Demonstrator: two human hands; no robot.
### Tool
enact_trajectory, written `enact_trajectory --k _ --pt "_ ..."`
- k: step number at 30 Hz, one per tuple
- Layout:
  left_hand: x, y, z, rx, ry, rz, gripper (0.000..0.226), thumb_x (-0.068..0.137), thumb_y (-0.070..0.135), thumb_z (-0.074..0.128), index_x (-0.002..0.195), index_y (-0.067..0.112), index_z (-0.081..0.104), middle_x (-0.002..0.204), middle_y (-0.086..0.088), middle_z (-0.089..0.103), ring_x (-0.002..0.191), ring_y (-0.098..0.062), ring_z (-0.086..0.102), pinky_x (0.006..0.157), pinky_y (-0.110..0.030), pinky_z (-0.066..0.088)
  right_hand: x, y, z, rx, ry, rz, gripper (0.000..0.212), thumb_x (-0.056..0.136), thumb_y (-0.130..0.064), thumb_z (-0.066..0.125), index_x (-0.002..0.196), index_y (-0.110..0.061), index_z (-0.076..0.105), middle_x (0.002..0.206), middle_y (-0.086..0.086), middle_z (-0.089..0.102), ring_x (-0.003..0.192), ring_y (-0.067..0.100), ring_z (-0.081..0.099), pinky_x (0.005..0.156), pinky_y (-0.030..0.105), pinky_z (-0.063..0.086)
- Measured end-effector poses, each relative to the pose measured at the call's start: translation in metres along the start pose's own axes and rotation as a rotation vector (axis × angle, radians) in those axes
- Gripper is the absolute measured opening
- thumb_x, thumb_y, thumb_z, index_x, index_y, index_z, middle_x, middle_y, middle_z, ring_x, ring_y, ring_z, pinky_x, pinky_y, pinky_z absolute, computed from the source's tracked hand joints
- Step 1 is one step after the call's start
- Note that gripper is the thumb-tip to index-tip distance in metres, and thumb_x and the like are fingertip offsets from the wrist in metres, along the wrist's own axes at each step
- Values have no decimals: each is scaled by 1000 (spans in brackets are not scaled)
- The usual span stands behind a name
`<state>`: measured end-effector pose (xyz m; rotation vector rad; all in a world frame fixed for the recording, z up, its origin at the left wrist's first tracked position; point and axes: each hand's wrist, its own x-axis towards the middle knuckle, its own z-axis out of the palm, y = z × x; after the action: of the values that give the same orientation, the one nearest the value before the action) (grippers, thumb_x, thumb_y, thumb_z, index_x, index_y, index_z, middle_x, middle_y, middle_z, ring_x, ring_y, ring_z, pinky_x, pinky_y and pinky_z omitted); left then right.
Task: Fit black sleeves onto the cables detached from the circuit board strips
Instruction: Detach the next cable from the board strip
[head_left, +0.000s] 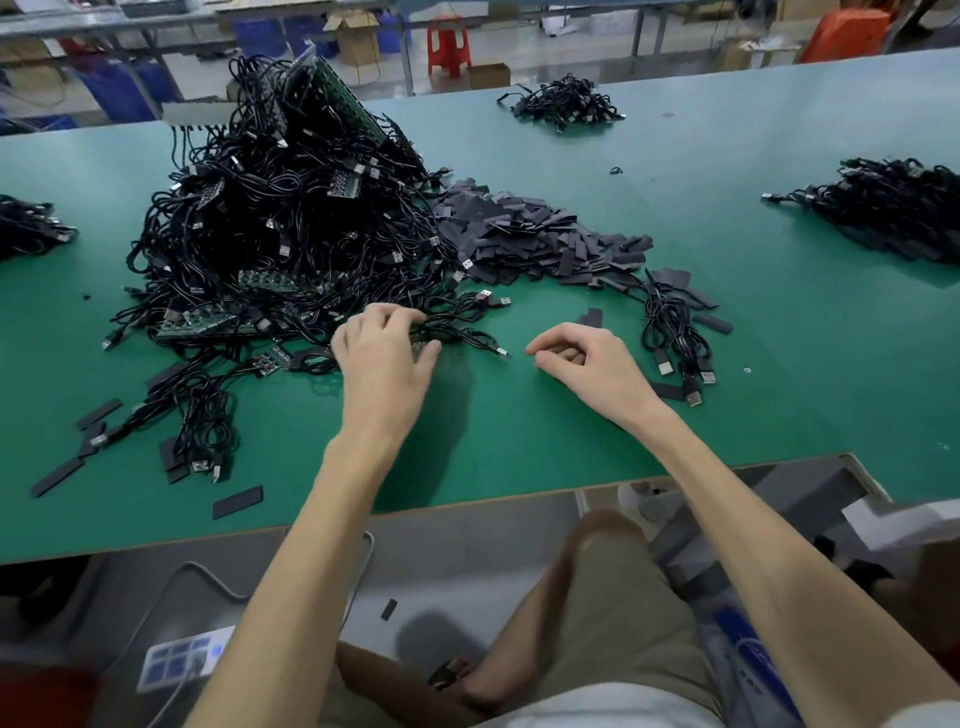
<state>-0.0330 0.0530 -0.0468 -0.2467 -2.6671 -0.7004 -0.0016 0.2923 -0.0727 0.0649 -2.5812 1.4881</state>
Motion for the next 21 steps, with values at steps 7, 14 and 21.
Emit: enact_trajectory --k 7,14,21 --pt "-5 -31 -2 -81 -57 -73 31 89 20 77 119 16 69 114 -6 60 115 -29 51 100 -39 30 0 1 0 -7 1 1 11 95 -15 68 98 -21 76 85 -6 72 64 -4 51 65 8 41" --pt "-15 2 13 -274 34 52 16 83 22 82 95 15 76 103 3 57 103 -22 51 96 -46 41 -2 0 0 45 3 -26 6 94 -21 73 99 -21 76 90 -4 74 71 2 55 69 12 44" --pt "-18 46 31 -432 -111 167 13 91 20 76 101 11 76 98 3 57 81 -1 52 78 -10 41 -2 -1 -3 118 -29 -57 16 88 -21 81 103 -16 76 93 -4 77 88 10 71 79 20 53"
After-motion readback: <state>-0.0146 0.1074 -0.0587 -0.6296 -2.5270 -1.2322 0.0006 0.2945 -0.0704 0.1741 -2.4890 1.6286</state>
